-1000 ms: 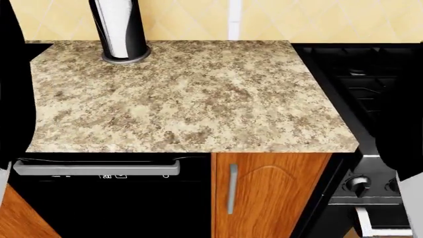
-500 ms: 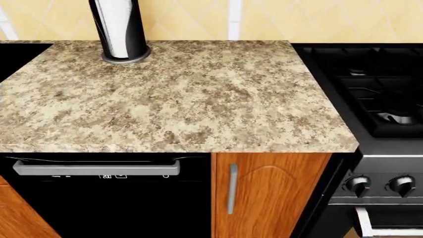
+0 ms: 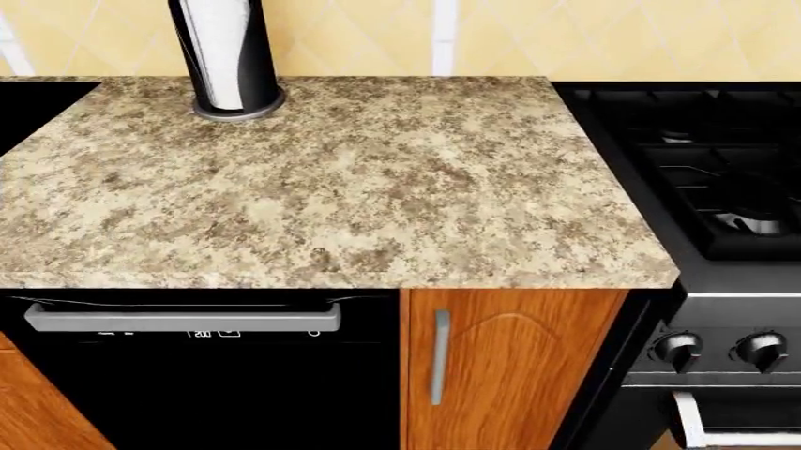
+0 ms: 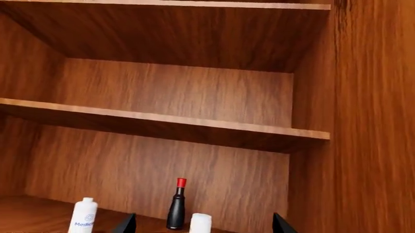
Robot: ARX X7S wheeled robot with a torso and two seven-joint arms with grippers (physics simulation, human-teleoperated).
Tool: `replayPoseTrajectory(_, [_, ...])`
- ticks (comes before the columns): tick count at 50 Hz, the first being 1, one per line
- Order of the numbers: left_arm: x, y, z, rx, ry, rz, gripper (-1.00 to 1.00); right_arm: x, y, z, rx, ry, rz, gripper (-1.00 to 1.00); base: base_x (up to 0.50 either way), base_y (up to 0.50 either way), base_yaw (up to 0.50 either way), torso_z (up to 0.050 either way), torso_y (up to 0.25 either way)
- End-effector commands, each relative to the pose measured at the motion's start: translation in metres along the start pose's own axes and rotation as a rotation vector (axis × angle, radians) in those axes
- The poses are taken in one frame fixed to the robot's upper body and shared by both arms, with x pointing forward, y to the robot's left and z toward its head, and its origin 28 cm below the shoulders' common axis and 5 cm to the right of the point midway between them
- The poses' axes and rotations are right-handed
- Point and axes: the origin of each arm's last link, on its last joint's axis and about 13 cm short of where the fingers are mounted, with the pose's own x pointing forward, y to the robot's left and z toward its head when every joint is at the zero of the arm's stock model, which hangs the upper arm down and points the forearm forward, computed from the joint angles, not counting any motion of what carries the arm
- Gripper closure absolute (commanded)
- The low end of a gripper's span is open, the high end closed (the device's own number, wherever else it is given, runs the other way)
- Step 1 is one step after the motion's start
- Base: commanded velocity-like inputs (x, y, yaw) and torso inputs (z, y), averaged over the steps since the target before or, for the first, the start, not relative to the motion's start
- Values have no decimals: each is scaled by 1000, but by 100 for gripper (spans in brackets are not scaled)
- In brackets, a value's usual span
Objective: Pick and place the shaker into the drawer. Then close the cabinet.
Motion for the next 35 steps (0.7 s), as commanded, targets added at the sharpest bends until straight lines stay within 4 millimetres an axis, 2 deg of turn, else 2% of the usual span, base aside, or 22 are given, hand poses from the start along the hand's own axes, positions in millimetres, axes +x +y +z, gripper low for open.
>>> replayPoseTrajectory(1, [-1, 5, 0, 20, 1, 13, -100, 2, 4, -2, 18, 3, 37, -100, 0, 0, 0, 0, 0])
replayPoseTrajectory(6, [-1, 5, 1, 27, 0, 14, -100, 3, 4, -2, 9, 7, 25, -100, 200, 0, 0, 0, 0])
replayPoseTrajectory(35, [-1, 6, 1, 32, 0, 13, -100, 0, 4, 3, -14, -7, 16, -100, 484, 0, 0, 0, 1])
